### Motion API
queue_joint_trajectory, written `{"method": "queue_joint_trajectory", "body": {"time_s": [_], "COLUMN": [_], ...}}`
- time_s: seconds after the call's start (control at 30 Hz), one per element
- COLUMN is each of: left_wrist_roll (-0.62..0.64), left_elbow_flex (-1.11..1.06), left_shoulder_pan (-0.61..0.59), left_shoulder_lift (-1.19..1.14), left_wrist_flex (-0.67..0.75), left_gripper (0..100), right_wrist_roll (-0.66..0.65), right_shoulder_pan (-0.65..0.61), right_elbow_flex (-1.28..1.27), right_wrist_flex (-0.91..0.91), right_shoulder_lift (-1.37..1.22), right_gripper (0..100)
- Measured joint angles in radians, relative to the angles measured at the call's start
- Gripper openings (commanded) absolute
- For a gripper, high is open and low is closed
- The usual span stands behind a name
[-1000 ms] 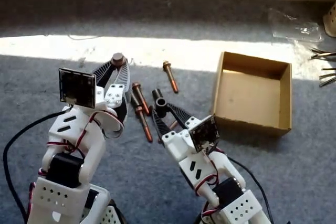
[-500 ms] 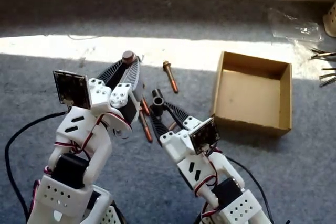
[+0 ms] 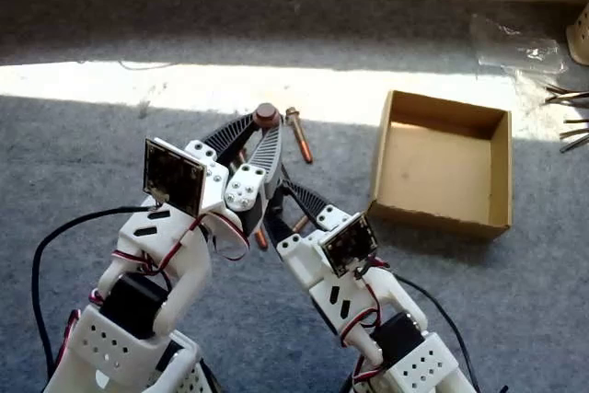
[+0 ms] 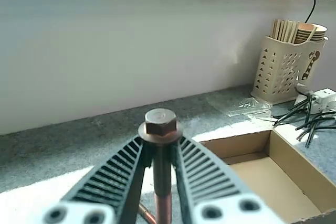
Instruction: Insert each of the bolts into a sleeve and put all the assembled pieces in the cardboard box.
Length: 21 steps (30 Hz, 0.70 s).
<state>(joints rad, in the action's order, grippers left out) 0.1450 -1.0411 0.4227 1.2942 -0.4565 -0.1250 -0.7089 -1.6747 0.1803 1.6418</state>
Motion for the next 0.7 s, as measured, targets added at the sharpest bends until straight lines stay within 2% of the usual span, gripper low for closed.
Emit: {"method": "queue_joint_trajectory", "body": {"time_s": [0.2,0.37,0.53,0.7], "left_wrist_roll": [0.0,0.0,0.0,0.0], "left_elbow_flex": [0.0,0.0,0.0,0.0], "left_shoulder_pan": [0.003,0.003,0.0,0.032], "left_shoulder_lift": [0.002,0.097,0.184,0.189], "left_wrist_flex": [0.0,-0.006,-0.089,-0.1], "left_gripper": [0,0,0,0], "right_wrist_roll": [-0.003,-0.003,-0.003,-0.003], "right_shoulder_pan": [0.0,0.0,0.0,0.0], "right_elbow_flex": [0.0,0.0,0.0,0.0], "right_wrist_flex": [0.005,0.005,0.005,0.005], "right_shoulder_lift": [0.0,0.0,0.0,0.0], "right_gripper": [0.5,0.5,0.5,0.5]}}
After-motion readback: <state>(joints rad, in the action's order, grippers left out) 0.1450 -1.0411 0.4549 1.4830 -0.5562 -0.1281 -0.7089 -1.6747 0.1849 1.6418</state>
